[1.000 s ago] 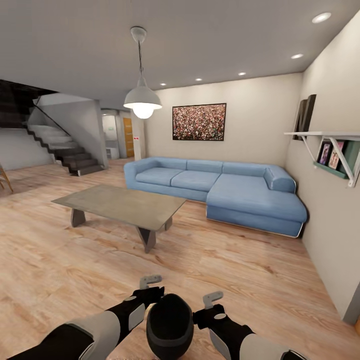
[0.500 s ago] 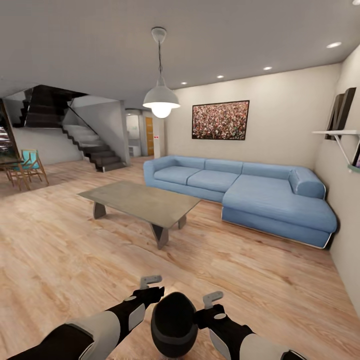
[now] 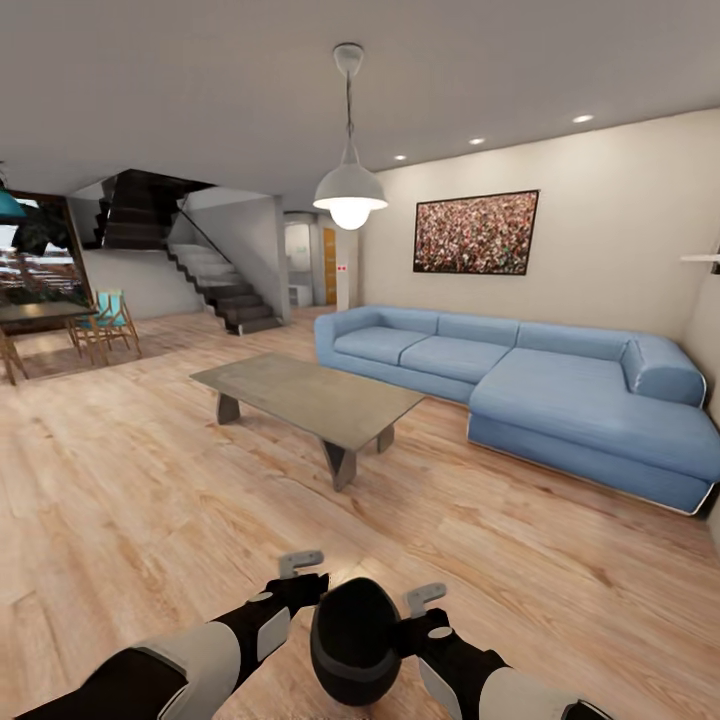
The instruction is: Place each of the two pumpkins and all three candles from the living room inside a cabinet in the living room (use any cabinet), then make sure every cabinet is closed, and position the cauldron so it is next to a table in the living room.
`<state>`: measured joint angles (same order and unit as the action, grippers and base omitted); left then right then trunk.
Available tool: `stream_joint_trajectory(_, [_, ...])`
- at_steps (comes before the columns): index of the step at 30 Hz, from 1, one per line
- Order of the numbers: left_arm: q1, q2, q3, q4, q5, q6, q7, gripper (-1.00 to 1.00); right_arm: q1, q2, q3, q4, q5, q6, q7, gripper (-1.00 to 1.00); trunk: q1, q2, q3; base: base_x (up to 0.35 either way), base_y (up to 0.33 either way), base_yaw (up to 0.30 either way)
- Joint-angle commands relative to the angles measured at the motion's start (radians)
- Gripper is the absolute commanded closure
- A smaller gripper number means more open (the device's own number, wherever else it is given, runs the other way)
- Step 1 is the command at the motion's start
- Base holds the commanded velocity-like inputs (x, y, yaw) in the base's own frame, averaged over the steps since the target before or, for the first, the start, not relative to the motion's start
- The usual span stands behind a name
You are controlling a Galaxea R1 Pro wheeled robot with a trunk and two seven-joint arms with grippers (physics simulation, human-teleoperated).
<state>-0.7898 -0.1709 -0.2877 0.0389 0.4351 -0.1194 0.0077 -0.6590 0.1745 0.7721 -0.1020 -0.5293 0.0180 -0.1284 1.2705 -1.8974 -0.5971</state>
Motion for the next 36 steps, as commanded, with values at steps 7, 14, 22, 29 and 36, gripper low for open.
stream_joint_trajectory(7, [-0.002, -0.001, -0.008, 0.004, 0.011, -0.006, 0.0, -1.0, -0.001, 0.0, 0.007, -0.001, -0.006, 0.002, -0.005, -1.0, 0.0, -0.001, -0.009, 0.0, -0.001, 0.189])
stream_joint_trajectory(14, [-0.002, -0.001, -0.008, 0.004, 0.027, -0.006, 0.0, -1.0, -0.001, 0.0, 0.007, -0.001, -0.006, 0.002, -0.005, -1.0, 0.0, -0.001, -0.01, 0.0, -0.001, 0.041])
stream_joint_trajectory(22, [-0.002, -0.001, -0.008, 0.004, 0.028, -0.006, 0.0, -1.0, -0.001, 0.0, 0.007, -0.001, -0.006, 0.002, -0.005, -1.0, 0.0, -0.001, -0.01, 0.0, -0.205, 0.236])
stream_joint_trajectory(29, [-0.002, -0.001, -0.008, 0.004, 0.028, -0.006, 0.0, -1.0, -0.001, 0.0, 0.007, -0.001, -0.006, 0.002, -0.005, -1.0, 0.0, -0.001, -0.01, 0.0, -0.289, 0.285])
stream_joint_trajectory(36, [-0.002, -0.001, -0.008, 0.004, 0.031, -0.006, 0.0, -1.0, -0.001, 0.0, 0.007, -0.001, -0.006, 0.002, -0.005, -1.0, 0.0, -0.001, -0.01, 0.0, -0.09, 0.19])
